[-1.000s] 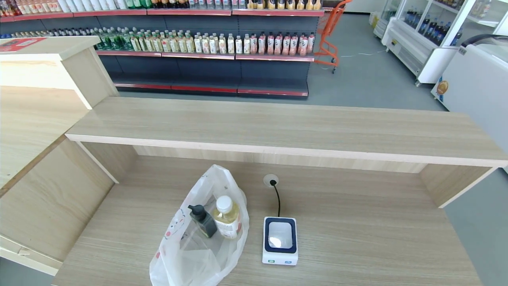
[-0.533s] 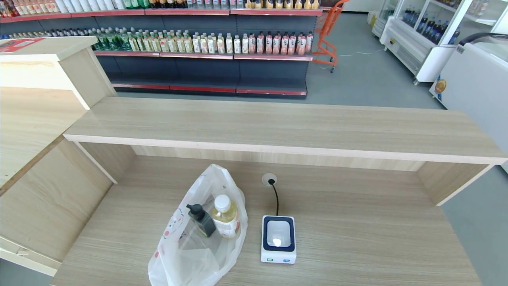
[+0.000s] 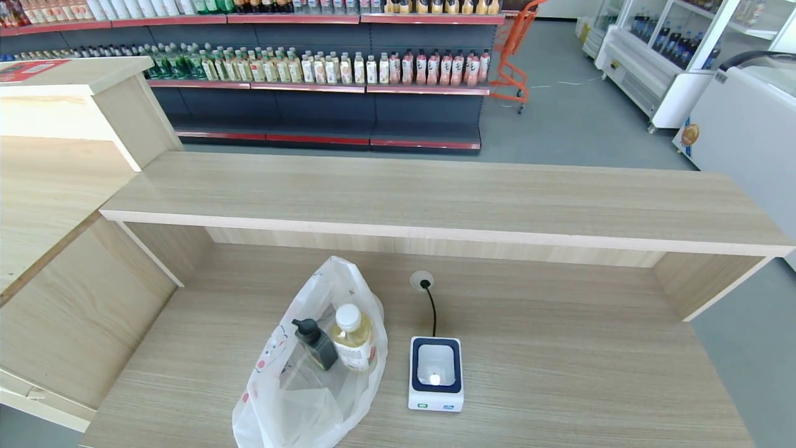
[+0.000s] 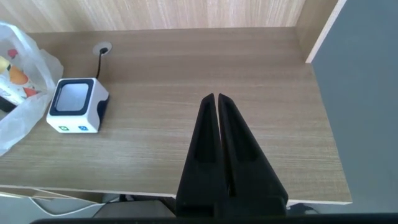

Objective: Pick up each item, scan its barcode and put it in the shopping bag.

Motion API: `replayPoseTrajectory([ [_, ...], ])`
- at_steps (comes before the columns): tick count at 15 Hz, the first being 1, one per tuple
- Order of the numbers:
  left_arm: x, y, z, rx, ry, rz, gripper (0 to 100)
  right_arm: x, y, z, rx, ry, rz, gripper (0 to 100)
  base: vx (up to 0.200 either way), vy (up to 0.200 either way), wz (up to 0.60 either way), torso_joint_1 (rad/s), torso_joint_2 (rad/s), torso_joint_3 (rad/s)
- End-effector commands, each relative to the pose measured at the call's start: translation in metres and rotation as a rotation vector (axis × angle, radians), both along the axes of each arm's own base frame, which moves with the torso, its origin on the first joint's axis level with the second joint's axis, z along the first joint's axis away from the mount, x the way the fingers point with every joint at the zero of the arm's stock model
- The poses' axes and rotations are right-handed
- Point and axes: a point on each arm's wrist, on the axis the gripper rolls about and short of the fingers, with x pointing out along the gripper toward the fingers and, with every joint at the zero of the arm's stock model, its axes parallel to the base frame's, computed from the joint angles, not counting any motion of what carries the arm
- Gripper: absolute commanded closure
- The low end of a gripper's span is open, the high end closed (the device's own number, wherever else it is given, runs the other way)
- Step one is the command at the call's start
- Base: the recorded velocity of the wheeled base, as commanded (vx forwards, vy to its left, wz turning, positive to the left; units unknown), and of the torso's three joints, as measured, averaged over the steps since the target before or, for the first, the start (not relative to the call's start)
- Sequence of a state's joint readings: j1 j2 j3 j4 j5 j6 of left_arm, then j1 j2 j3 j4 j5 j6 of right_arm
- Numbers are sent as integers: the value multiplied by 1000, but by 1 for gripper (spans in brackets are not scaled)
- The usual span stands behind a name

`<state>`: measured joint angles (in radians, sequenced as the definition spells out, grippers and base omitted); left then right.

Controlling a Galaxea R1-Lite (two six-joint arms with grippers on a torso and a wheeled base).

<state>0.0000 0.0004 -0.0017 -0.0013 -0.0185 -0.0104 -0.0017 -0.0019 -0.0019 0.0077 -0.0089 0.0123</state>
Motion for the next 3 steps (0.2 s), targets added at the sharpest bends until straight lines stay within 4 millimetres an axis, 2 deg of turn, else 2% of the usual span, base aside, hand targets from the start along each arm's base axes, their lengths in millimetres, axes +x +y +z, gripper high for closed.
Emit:
replayPoseTrajectory([
  [1, 0, 0, 0, 0, -1, 0, 0, 0, 0, 0, 0, 1, 0, 100, 0, 0, 0, 0, 0, 0],
  [3, 0, 0, 0, 0, -1, 0, 0, 0, 0, 0, -2, 1, 0, 100, 0, 0, 0, 0, 0, 0],
])
